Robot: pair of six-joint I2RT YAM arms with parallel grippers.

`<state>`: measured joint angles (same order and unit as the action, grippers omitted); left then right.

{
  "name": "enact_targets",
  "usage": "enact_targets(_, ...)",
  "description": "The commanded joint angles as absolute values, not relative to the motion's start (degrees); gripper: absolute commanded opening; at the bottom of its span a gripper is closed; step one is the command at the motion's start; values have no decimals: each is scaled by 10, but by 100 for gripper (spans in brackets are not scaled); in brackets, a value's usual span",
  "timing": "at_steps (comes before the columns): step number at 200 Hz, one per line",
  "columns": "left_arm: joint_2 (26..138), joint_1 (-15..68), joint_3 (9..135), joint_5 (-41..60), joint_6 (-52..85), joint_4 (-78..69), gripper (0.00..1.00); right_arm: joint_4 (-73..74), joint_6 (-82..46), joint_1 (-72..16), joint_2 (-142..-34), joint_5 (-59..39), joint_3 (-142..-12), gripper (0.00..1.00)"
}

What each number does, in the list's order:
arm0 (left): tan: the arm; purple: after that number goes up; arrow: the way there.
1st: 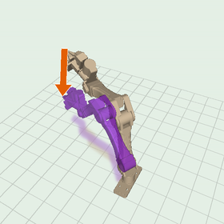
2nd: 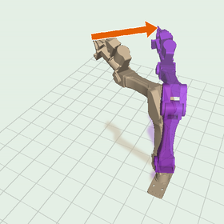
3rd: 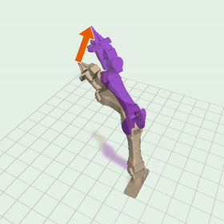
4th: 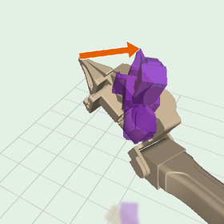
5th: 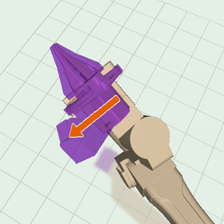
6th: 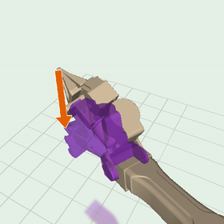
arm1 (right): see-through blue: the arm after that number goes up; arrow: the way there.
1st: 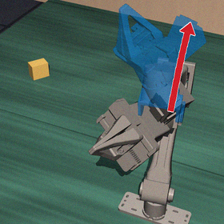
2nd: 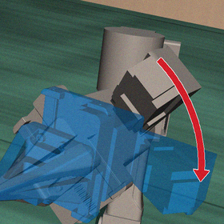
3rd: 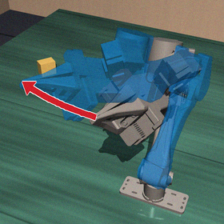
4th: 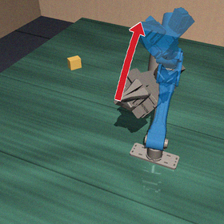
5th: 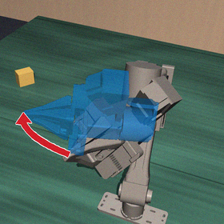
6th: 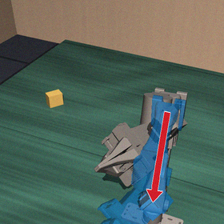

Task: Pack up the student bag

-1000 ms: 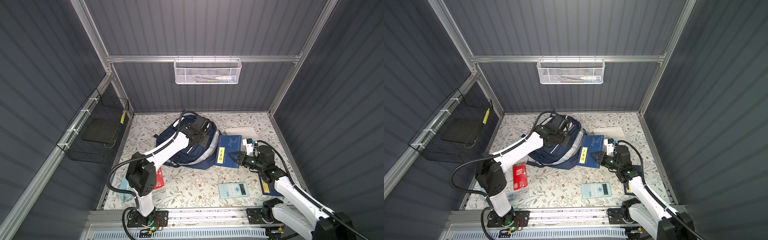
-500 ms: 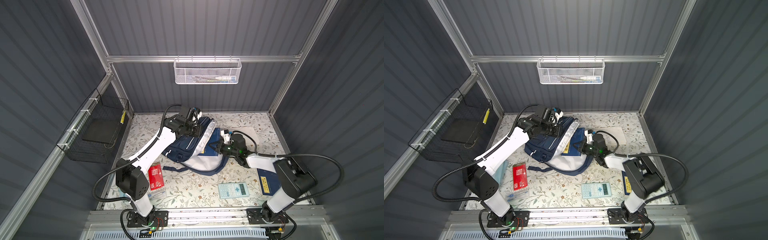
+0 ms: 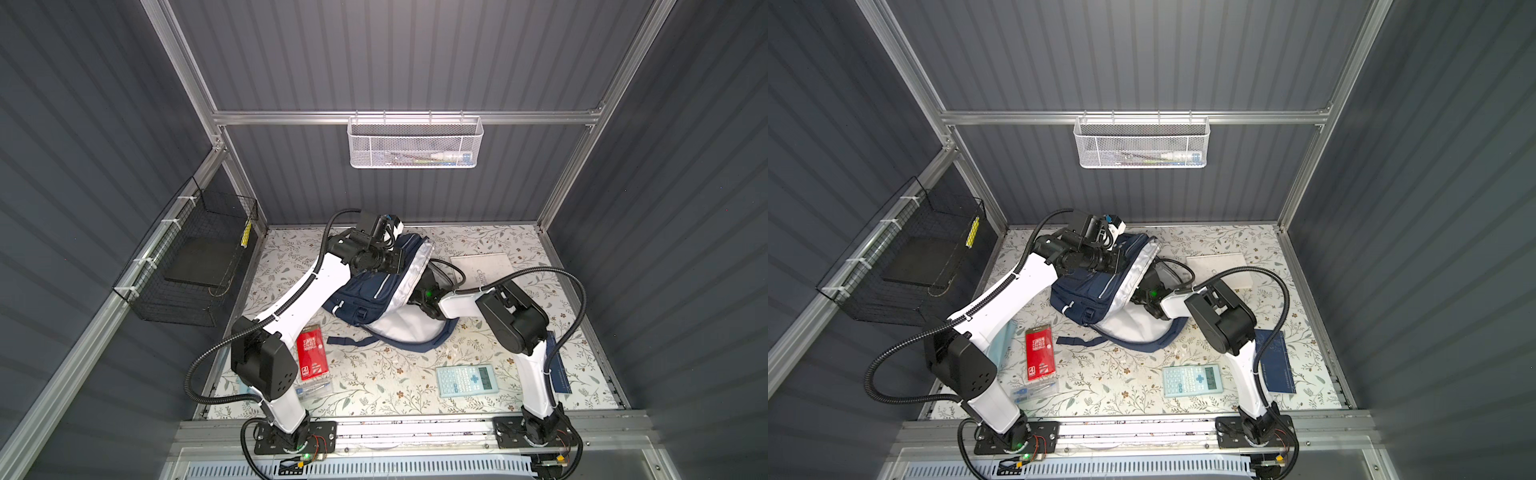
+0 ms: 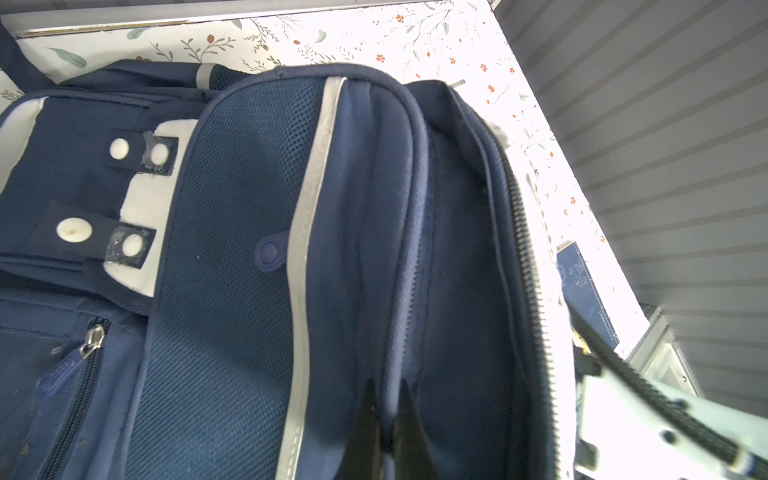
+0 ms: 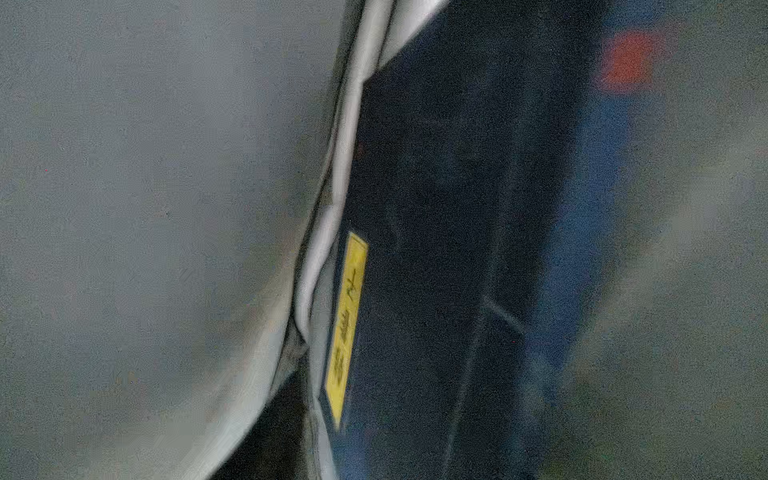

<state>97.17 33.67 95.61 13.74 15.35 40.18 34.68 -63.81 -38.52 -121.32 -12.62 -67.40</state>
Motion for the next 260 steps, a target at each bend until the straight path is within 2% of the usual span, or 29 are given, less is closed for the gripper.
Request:
enact_targets(1,934,333,945,164,165,344,0,309,-604,-375,-1145,-109,-634,55)
enact_targets(17,934,332,938,173,170,332,0,274,-590,-374,-1136,-119,-625,53)
enact_targets(27,936,333,939,177,171,331,0,276,-592,-374,-1146,-124,-626,48)
enact_targets(60,934,333,943,171,171,341,0,286,-608,-380,-1203,-137,-686,14)
enact_targets(81,924,332,935,163,171,338,0,282,-622,-383,-1231,-151,-724,11)
enact_targets(88,923,332,932,160,171,338,0,290,-622,-383,-1234,-159,-724,15)
enact_targets(101,924,332,924,157,171,335,0,281,-610,-382,-1201,-148,-691,40)
enact_targets(113,923,332,910,153,175,326,0,271,-593,-375,-1146,-149,-638,51)
enact_targets(143,918,332,868,139,180,302,0,167,-556,-354,-947,-175,-485,63)
enact_targets(177,916,334,834,156,192,277,0,-51,-491,-339,-741,-129,-381,72)
enact_targets(202,917,339,816,159,198,269,1,-201,-454,-276,-620,-89,-350,82)
enact_targets(222,919,356,794,153,200,263,11,-341,-413,-176,-570,-62,-367,87)
enact_targets(239,921,377,797,129,197,278,35,-425,-364,-85,-565,-44,-409,91)
enact_targets(260,918,401,791,125,209,263,55,-424,-318,15,-587,-42,-423,95)
